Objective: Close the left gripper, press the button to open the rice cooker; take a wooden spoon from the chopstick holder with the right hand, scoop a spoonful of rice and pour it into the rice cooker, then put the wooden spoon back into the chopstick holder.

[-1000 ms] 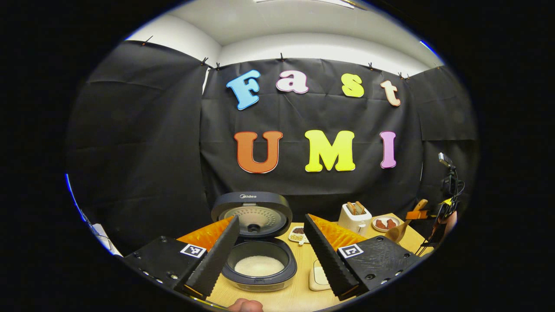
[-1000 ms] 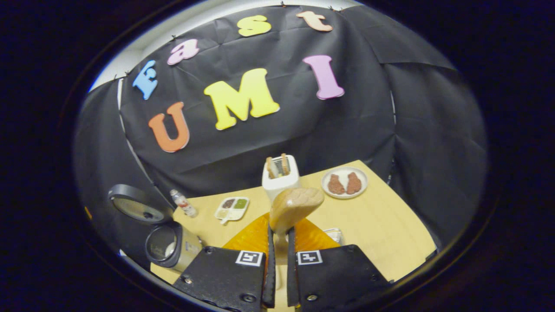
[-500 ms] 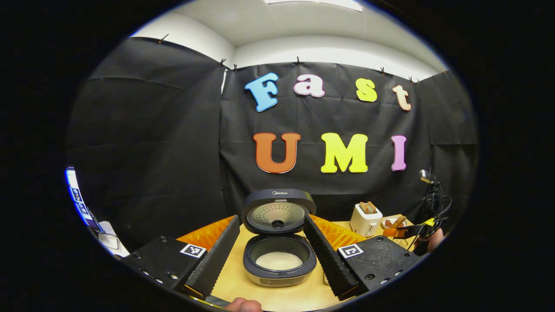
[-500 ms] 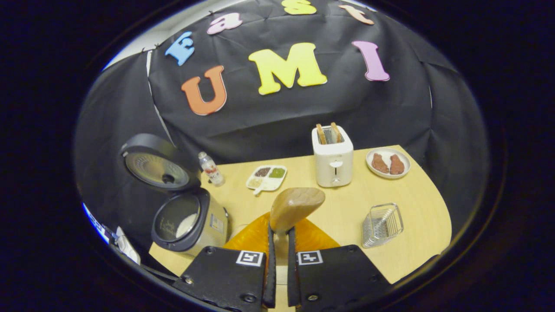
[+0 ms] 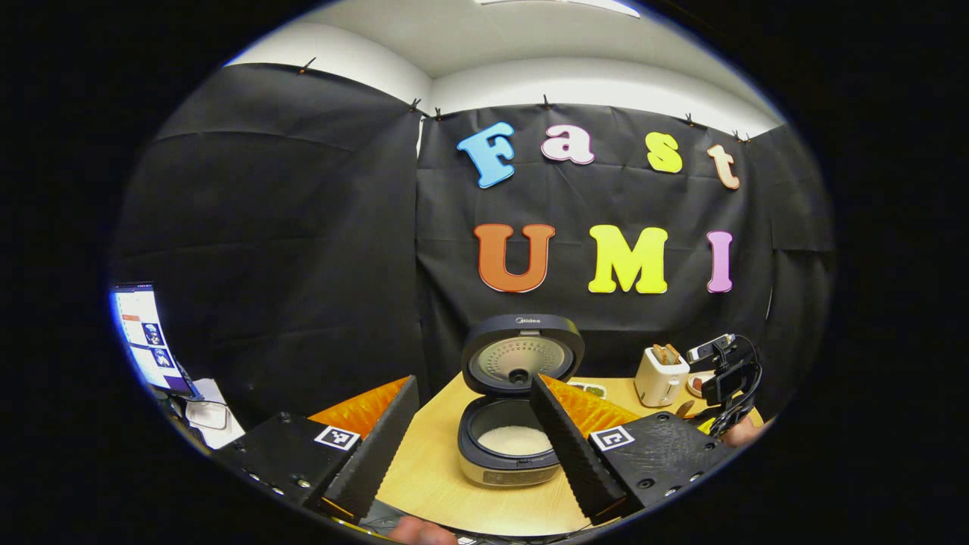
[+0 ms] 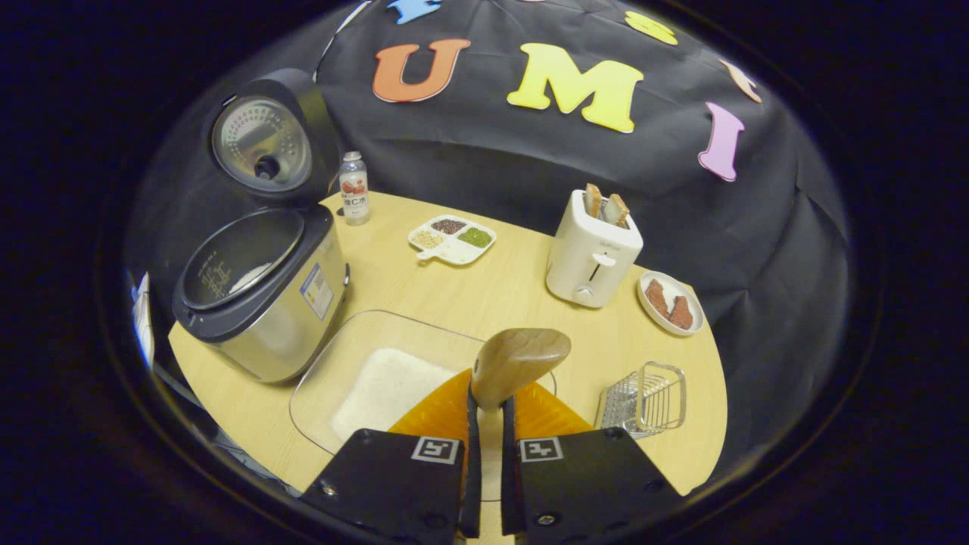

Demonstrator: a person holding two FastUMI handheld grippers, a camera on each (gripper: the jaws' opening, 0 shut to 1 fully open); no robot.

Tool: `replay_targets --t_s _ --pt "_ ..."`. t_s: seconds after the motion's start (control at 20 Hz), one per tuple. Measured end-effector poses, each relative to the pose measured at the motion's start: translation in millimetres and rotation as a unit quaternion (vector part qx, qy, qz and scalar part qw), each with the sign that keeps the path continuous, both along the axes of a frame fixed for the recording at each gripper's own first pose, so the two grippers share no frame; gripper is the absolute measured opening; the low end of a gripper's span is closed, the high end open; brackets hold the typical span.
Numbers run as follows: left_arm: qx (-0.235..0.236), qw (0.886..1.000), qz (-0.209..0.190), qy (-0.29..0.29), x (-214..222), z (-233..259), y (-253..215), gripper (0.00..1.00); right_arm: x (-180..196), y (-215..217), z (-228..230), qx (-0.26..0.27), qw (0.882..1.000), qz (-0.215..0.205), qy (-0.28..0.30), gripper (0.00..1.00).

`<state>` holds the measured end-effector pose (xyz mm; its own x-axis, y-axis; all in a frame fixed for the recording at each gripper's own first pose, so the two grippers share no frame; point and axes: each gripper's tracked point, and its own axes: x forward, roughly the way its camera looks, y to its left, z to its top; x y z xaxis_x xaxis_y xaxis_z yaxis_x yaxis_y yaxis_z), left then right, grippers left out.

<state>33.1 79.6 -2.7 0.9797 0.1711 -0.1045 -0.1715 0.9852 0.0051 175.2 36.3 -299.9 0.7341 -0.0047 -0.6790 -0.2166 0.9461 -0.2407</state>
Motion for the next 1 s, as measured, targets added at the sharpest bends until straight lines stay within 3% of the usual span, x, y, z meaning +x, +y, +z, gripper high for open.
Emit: replay_targets --t_s 0.1,0.35,0.7,1.0 --pt "-0.002 1.0 0.013 0.004 -3 -3 5 0.95 -7 15 -7 0.019 1.0 0.008 0.014 0.16" --pt "-0.002 0.999 0.033 0.011 -7 -4 9 0.95 -17 59 -17 0.135 0.989 0.0 0.056 0.16" --pt "-0.002 0.999 0.039 0.022 -8 -6 -3 0.95 -10 86 -17 0.29 0.95 -0.026 0.109 0.16" --pt "-0.01 0.999 0.036 0.03 -5 -7 -15 0.95 1 63 -13 0.38 0.914 -0.071 0.121 0.16"
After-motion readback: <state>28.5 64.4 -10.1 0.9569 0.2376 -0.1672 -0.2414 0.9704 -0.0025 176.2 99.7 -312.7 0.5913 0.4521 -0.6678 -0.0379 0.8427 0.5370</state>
